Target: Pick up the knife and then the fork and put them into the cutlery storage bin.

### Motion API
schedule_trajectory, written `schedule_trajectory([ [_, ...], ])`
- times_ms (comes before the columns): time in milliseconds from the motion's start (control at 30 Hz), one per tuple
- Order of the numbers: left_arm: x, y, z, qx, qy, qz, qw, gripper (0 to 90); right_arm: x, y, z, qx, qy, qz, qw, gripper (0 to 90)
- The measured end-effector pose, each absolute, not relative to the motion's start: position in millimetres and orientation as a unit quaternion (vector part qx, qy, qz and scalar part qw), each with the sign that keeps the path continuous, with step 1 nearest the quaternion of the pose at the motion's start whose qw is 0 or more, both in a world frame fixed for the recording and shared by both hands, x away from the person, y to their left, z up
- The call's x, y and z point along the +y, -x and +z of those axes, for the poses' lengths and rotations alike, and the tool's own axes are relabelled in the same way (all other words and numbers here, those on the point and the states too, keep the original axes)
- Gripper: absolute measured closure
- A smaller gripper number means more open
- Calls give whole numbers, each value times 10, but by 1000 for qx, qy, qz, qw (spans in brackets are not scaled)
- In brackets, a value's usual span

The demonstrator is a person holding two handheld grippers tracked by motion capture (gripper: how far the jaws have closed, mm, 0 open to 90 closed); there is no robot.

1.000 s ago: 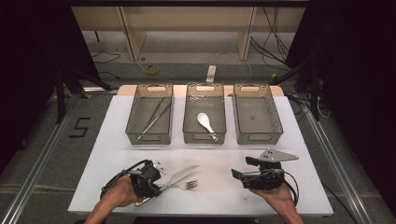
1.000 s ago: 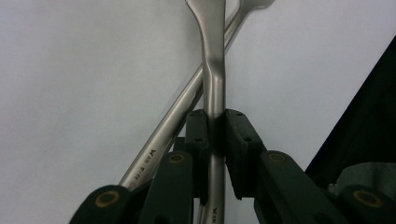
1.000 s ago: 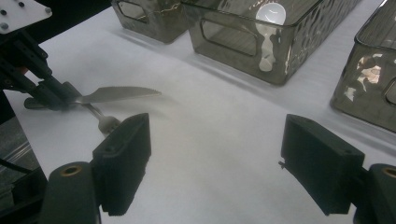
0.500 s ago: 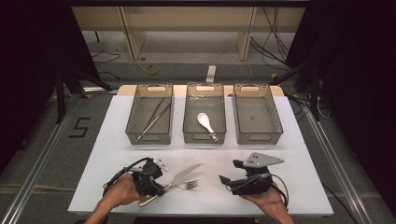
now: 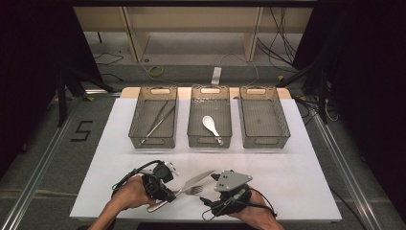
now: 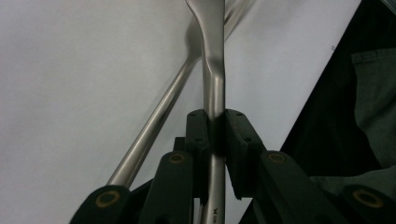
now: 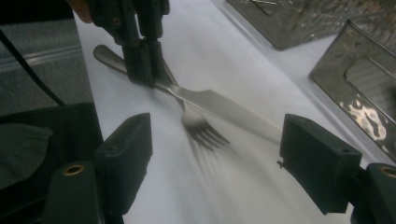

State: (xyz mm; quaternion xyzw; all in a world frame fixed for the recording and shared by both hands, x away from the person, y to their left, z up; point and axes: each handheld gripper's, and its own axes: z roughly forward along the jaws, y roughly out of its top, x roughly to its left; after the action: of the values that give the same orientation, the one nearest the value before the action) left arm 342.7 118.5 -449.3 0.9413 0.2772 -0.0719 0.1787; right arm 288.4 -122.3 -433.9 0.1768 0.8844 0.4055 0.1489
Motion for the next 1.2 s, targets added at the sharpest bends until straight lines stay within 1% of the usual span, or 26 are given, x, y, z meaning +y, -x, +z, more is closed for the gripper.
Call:
schedule_trajectory([
  [133,1112,-3426,-4476,268,-943,-81,179,795,-1117,-2850,-4383,895,-147,384,173,274],
  [400,1003,-3417,-4438,253,-946,-96,178,796,-931,-2808,-4513,913,-85,345,202,289],
  [733,924,-3395,-4408,241,-949,-104,176,796,-758,-2777,-4655,922,-21,296,247,350],
  [900,878,-3381,-4395,235,-950,-108,175,796,-715,-2775,-4693,920,-3,286,266,398],
  [1200,817,-3361,-4385,223,-954,-115,167,797,-671,-2740,-4740,920,35,270,282,519],
])
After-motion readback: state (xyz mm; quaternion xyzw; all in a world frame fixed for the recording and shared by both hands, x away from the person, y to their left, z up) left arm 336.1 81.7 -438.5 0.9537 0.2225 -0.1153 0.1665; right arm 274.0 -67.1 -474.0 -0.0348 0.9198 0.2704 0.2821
